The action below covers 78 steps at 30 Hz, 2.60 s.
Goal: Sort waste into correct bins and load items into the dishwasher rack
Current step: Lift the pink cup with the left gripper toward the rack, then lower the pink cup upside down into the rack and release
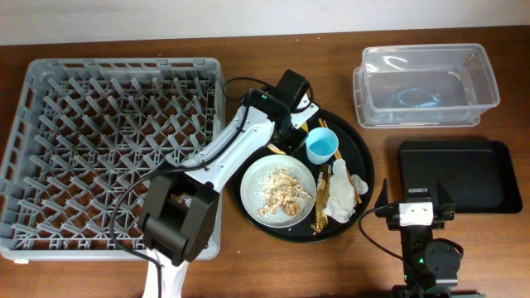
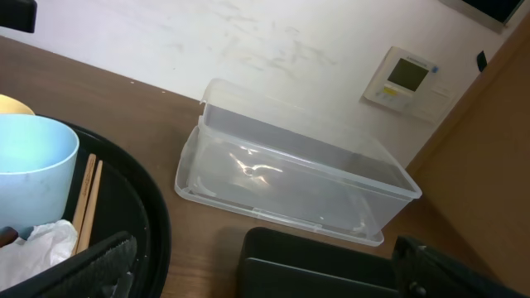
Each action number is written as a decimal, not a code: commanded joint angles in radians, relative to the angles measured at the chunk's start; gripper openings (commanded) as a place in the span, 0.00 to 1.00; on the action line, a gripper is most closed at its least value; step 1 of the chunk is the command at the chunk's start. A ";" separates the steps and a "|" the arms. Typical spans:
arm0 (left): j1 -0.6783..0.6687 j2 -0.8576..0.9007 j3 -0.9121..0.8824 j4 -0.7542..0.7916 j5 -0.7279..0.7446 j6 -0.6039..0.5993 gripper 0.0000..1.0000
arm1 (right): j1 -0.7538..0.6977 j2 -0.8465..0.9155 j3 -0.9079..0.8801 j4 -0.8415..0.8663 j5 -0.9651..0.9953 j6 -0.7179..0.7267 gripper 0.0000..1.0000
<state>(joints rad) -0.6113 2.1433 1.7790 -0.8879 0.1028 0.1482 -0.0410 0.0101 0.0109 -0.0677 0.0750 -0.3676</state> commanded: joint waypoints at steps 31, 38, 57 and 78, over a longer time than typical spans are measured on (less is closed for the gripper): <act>1.101 -0.011 0.704 -0.695 0.718 -0.352 0.01 | 0.007 -0.006 -0.005 -0.007 0.016 0.001 0.99; 1.120 -0.011 0.423 -0.646 0.957 -0.241 0.00 | 0.007 -0.006 -0.005 -0.007 0.016 0.001 0.99; 1.171 -0.011 -0.010 -0.230 0.562 -0.260 0.10 | 0.007 -0.006 -0.005 -0.007 0.016 0.001 0.99; 1.181 -0.014 0.359 -0.492 0.223 -0.292 0.00 | 0.007 -0.006 -0.005 -0.007 0.016 0.001 0.99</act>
<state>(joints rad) 0.5858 2.1277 2.0335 -1.3430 0.2848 -0.1413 -0.0410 0.0101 0.0109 -0.0677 0.0750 -0.3672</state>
